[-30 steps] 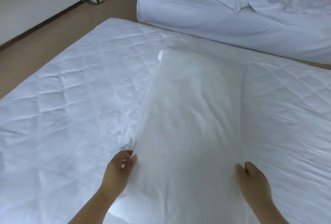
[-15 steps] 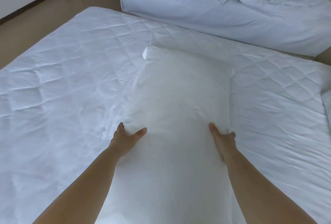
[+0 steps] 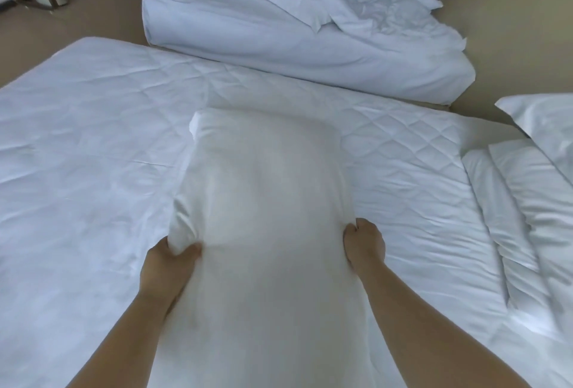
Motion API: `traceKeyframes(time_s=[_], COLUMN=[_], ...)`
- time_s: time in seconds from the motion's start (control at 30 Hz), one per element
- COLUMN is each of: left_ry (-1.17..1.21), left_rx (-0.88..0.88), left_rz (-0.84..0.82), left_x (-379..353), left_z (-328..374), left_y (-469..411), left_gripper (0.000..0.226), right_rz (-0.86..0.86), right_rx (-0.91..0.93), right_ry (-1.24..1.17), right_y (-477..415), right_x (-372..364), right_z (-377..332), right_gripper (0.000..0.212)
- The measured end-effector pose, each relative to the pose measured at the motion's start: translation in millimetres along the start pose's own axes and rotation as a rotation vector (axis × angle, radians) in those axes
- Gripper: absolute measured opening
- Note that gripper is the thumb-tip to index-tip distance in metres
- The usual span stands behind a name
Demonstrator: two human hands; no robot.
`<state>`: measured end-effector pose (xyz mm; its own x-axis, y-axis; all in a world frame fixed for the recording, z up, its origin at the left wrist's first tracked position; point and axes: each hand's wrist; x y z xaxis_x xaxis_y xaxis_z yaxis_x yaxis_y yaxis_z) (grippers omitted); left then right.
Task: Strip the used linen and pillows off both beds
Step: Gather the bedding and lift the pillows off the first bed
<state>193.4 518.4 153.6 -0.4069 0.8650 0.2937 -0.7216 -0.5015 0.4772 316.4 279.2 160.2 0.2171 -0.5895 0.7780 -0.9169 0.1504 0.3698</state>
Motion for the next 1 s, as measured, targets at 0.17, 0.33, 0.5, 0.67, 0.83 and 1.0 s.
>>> traceKeyframes(time_s=[0.17, 0.33, 0.5, 0.67, 0.83, 1.0], left_ry=[0.03, 0.208, 0.267, 0.393, 0.468, 0.424], left_rx=[-0.135, -0.253, -0.565, -0.792, -0.961, -0.941], left_rz=[0.146, 0.184, 0.222, 0.18, 0.017, -0.255], left_x=[-16, -56, -121, -211, -333, -470], left_z=[31, 89, 176, 274, 350, 373], left_y=[49, 96, 154, 229, 310, 348], left_gripper=[0.05, 0.012, 0.023, 0.032, 0.031, 0.027], right_rz=[0.208, 0.426, 0.581, 0.788, 1.005, 0.993], right_rx=[0.221, 0.465, 0.572, 0.734, 0.735, 0.516], right_ry=[-0.013, -0.048, -0.145, -0.256, -0.162, -0.077], right_y=[28, 35, 42, 54, 59, 29], right_x=[55, 163, 303, 461, 626, 734], right_z=[-10, -19, 6, 54, 118, 218], right_gripper=[0.031, 0.033, 0.038, 0.031, 0.028, 0.027])
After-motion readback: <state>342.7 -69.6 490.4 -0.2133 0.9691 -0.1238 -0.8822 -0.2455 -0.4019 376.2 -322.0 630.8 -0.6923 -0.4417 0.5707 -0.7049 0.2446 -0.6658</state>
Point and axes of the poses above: each hand's wrist, its own y-axis away from the middle knuckle, its own x-axis out of the back of the hand, z = x × y, and after that the axes turned 8 degrees about -z, right-handed
